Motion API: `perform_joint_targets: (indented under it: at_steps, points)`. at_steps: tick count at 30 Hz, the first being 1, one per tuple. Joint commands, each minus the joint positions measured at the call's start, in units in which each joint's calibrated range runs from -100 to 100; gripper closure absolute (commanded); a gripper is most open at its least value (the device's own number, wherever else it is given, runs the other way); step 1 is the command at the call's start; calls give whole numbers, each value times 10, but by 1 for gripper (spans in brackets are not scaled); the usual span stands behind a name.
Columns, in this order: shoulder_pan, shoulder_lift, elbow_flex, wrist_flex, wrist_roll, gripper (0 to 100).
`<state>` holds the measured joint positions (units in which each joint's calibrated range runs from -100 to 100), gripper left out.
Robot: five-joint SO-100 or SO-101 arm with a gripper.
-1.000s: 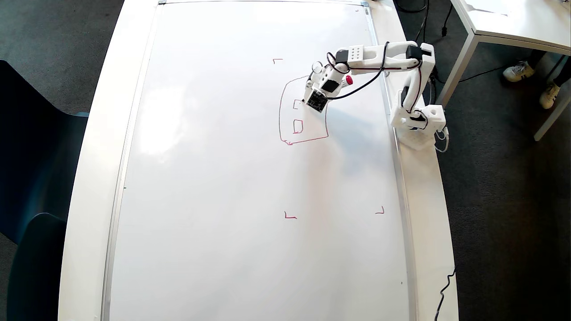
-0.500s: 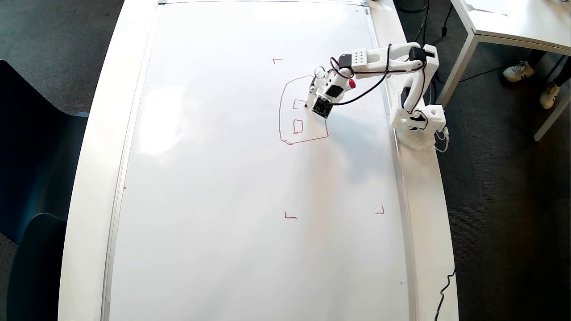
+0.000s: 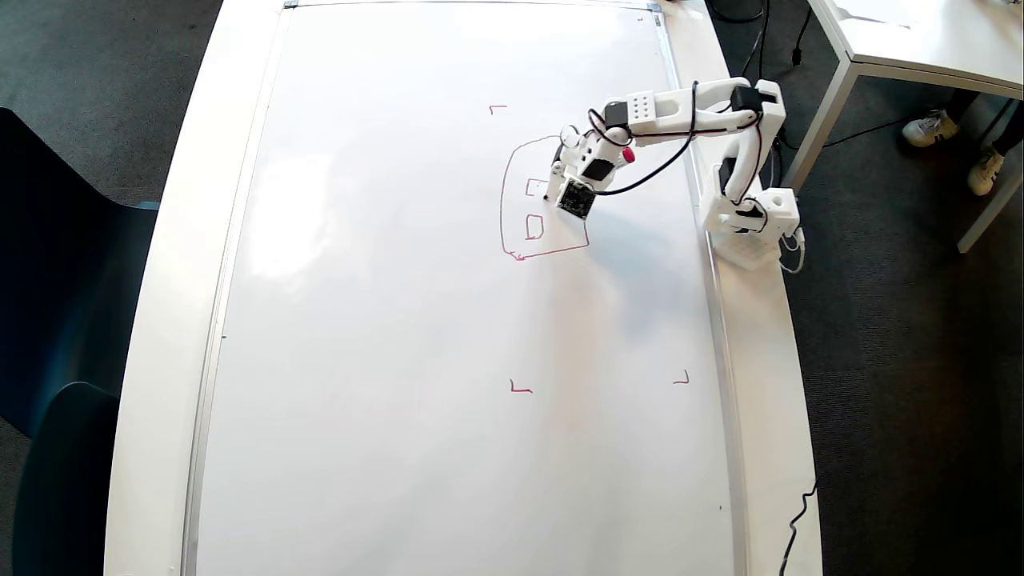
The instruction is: Draw on a whiteboard a robot head using a pen attached to the gripper
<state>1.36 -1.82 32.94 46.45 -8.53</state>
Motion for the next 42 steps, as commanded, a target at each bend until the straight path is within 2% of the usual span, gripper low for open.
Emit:
perform_joint_targets:
  at_steps: [1, 16, 19, 29, 34, 42]
  points:
    - [2, 30, -49, -4, -3, 99]
    - [17, 43, -75, -2, -3, 99]
    - [14, 7, -77, 4, -4, 99]
    - [-45, -167, -47, 118, -18, 99]
    - [-48, -190, 57, 109, -16, 99]
    - [-43, -176, 76, 58, -18, 99]
